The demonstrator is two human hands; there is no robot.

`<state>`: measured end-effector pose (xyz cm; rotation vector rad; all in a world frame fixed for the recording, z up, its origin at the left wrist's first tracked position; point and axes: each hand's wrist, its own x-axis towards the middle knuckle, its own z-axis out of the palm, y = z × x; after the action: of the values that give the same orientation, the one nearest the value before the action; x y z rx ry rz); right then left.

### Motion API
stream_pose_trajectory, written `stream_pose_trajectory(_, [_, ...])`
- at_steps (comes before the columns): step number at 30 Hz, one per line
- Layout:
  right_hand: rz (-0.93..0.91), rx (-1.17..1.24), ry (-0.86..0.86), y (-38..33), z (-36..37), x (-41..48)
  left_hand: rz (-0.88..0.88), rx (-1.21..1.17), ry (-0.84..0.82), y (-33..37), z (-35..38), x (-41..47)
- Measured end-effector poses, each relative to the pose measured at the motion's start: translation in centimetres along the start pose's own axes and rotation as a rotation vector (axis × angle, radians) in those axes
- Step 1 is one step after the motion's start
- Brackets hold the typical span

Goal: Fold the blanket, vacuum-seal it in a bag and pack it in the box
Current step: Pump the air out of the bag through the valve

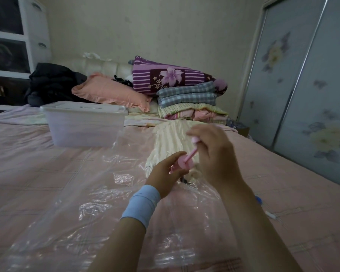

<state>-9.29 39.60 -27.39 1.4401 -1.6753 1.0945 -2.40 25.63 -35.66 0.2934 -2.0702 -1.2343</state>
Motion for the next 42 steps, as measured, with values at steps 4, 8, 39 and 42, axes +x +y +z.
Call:
stream_pose_trajectory(4, [-0.071, -0.09, 0.382, -0.7, -1.1, 1.3, -0.014, -0.002, -0.002, -0.3, 0.1, 0.1])
stream_pose_trajectory(8, [0.129, -0.014, -0.006, 0.9, 2.8, -2.6, -0.007, -0.009, 0.007, 0.0, 0.5, -0.1])
stream_pose_trajectory(39, [0.155, 0.016, -0.014, 0.5, 3.3, -2.8, -0.002, -0.036, 0.022, 0.0, 0.4, -0.8])
stream_pose_trajectory(42, [0.24, -0.008, -0.212, 1.3, 4.2, -4.5, 0.017, -0.038, 0.029, 0.5, 0.6, -1.2])
